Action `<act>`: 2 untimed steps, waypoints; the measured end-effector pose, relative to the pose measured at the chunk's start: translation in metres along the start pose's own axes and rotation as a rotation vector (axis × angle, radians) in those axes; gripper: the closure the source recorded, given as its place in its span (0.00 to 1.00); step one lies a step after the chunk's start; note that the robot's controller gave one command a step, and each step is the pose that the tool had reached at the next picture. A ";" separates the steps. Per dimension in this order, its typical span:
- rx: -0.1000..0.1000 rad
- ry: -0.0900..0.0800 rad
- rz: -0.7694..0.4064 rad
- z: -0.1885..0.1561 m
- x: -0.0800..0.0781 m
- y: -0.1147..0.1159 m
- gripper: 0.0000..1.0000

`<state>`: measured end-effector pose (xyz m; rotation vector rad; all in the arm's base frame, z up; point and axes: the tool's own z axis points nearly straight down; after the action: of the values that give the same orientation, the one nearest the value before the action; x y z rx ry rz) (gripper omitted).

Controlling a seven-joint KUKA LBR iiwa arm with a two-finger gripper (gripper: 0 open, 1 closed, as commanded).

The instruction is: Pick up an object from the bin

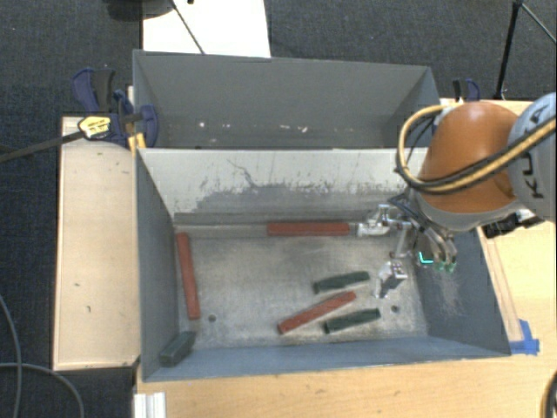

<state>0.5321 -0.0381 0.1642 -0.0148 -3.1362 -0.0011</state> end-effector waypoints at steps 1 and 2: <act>0.001 -0.008 -0.001 -0.004 -0.002 0.000 0.00; 0.001 -0.011 -0.110 0.044 0.018 0.030 0.00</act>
Offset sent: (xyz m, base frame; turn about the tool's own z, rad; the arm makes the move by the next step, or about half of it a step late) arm -0.0399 0.0607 -0.0942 -0.2159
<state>0.5140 -0.0082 0.1200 0.1578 -3.1432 0.0008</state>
